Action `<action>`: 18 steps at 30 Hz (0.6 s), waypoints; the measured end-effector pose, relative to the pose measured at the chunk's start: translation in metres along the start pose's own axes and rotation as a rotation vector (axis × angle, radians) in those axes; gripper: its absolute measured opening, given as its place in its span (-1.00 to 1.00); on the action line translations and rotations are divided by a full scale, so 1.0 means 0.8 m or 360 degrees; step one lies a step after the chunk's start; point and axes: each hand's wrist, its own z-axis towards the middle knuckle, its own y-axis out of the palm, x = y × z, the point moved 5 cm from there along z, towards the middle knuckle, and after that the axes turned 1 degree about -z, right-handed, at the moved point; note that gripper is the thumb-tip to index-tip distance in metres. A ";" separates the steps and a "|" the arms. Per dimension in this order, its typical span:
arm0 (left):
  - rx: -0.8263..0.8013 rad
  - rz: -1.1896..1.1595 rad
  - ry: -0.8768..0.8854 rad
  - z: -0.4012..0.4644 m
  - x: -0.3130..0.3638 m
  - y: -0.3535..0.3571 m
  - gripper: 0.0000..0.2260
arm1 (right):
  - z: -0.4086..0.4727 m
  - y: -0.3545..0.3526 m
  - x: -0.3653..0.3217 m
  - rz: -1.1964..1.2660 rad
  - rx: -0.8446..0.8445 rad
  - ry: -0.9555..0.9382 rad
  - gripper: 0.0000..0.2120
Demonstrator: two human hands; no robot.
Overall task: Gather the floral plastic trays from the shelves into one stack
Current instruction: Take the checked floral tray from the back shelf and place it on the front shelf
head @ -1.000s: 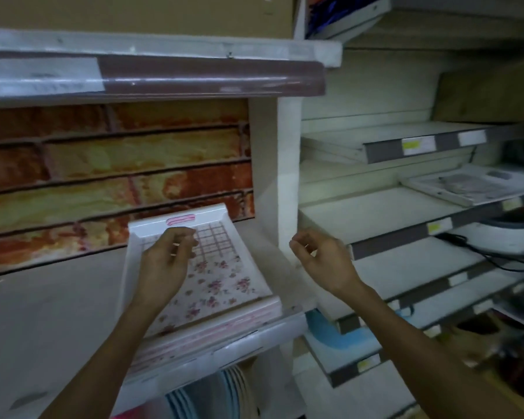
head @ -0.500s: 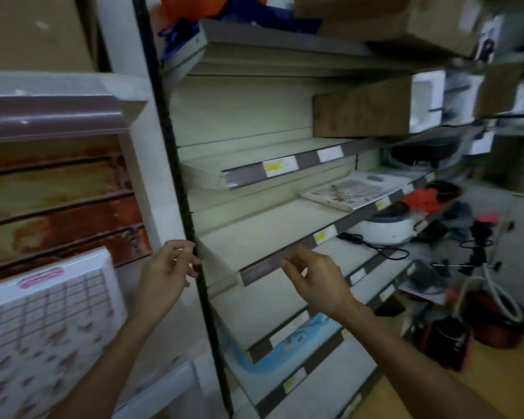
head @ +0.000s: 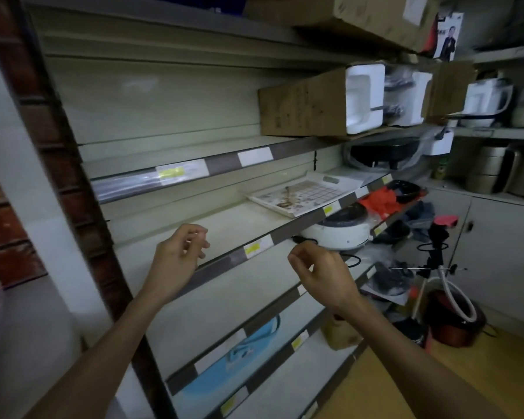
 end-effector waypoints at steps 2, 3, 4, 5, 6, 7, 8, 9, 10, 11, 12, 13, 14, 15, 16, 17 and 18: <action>-0.0060 0.0052 0.0031 0.019 0.002 0.030 -0.88 | 0.014 -0.005 0.023 -0.0004 0.0005 0.0019 -0.86; -0.0094 0.0086 0.0050 0.028 0.004 0.044 -0.89 | 0.021 -0.007 0.035 -0.0001 0.0007 0.0029 -0.85; -0.0125 0.0136 0.0080 0.039 0.005 0.059 -0.89 | 0.028 -0.007 0.047 -0.0001 0.0010 0.0040 -0.86; -0.0153 0.0203 0.0125 0.050 0.006 0.073 -0.89 | 0.036 -0.008 0.058 -0.0004 0.0012 0.0054 -0.86; -0.0181 0.0275 0.0181 0.061 0.007 0.088 -0.89 | 0.044 -0.008 0.069 -0.0005 0.0011 0.0066 -0.86; -0.0209 0.0341 0.0238 0.073 0.008 0.102 -0.89 | 0.053 -0.007 0.080 -0.0006 0.0005 0.0075 -0.86; -0.0238 0.0397 0.0292 0.086 0.008 0.115 -0.88 | 0.063 -0.006 0.091 -0.0006 -0.0004 0.0080 -0.86; -0.0268 0.0452 0.0343 0.098 0.008 0.129 -0.87 | 0.072 -0.005 0.102 -0.0009 -0.0011 0.0086 -0.85; -0.0300 0.0506 0.0395 0.112 0.007 0.142 -0.86 | 0.083 -0.004 0.112 -0.0013 -0.0016 0.0093 -0.84; -0.0334 0.0553 0.0447 0.125 0.006 0.156 -0.86 | 0.094 -0.003 0.123 -0.0017 -0.0018 0.0105 -0.84; -0.0366 0.0590 0.0496 0.139 0.005 0.169 -0.85 | 0.105 -0.002 0.133 -0.0025 -0.0014 0.0121 -0.84; -0.0401 0.0624 0.0539 0.153 0.003 0.182 -0.83 | 0.117 -0.001 0.144 -0.0039 -0.0010 0.0139 -0.84; -0.0446 0.0663 0.0577 0.166 -0.001 0.195 -0.82 | 0.128 0.000 0.154 -0.0051 -0.0011 0.0159 -0.84; -0.0502 0.0711 0.0616 0.179 -0.005 0.207 -0.79 | 0.140 0.002 0.164 -0.0058 -0.0018 0.0179 -0.84; -0.0564 0.0759 0.0659 0.192 -0.009 0.219 -0.77 | 0.151 0.003 0.173 -0.0062 -0.0027 0.0194 -0.84; -0.0629 0.0799 0.0701 0.203 -0.013 0.230 -0.74 | 0.161 0.004 0.181 -0.0071 -0.0036 0.0198 -0.85; -0.0689 0.0825 0.0737 0.213 -0.017 0.240 -0.73 | 0.171 0.005 0.188 -0.0084 -0.0037 0.0188 -0.86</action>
